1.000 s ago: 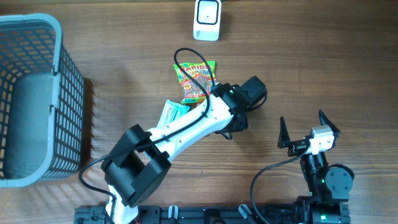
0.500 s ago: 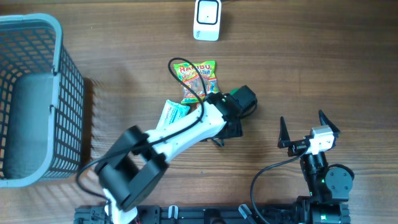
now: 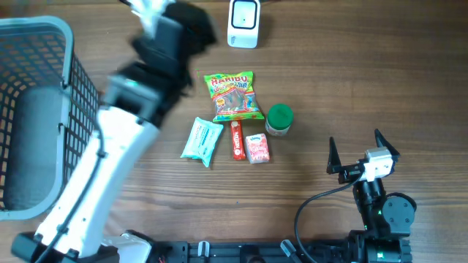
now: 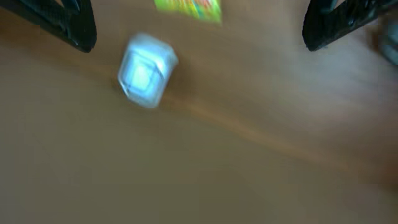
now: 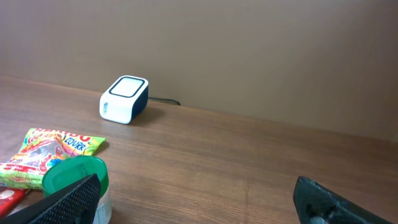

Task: Scan the item barcode

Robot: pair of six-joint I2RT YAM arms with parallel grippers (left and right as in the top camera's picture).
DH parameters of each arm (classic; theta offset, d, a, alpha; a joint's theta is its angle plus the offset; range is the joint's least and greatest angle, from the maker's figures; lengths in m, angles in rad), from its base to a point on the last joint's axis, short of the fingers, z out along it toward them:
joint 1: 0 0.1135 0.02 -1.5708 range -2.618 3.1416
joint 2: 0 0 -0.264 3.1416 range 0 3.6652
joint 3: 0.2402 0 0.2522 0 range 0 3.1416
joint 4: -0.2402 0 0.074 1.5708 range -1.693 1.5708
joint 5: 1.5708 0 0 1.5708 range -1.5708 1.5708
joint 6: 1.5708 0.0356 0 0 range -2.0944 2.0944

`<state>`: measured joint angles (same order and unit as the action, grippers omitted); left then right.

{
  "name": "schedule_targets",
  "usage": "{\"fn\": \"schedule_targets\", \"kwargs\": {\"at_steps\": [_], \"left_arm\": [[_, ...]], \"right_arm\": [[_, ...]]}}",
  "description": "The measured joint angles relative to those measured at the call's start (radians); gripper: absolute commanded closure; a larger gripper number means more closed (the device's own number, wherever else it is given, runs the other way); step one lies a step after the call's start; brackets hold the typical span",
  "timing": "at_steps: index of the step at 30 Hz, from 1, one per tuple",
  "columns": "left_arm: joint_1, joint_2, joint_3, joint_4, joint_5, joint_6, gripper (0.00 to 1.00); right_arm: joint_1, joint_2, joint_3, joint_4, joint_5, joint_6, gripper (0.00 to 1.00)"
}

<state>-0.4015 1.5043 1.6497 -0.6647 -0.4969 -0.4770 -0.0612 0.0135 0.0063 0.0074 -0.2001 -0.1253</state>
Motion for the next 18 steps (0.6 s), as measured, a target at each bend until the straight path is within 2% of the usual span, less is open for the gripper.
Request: {"fn": "schedule_targets", "kwargs": {"at_steps": [4, 10, 13, 18], "left_arm": [[0.248, -0.001, 0.063, 0.079, -0.021, 0.148, 0.00], [0.496, -0.002, 0.079, 0.096, -0.029, 0.209, 0.00], [0.539, -0.011, 0.079, 0.076, -0.016, 0.214, 0.00], [0.539, -0.083, 0.079, 0.046, 0.005, 0.222, 0.00]], "right_arm": [[0.000, 0.000, 0.000, 0.000, 0.000, 0.000, 0.00], [0.000, 0.000, 0.000, 0.000, 0.000, 0.000, 0.00], [0.000, 0.000, 0.000, 0.000, 0.000, 0.000, 0.00], [0.000, 0.000, 0.000, 0.000, 0.000, 0.000, 0.00]]}}
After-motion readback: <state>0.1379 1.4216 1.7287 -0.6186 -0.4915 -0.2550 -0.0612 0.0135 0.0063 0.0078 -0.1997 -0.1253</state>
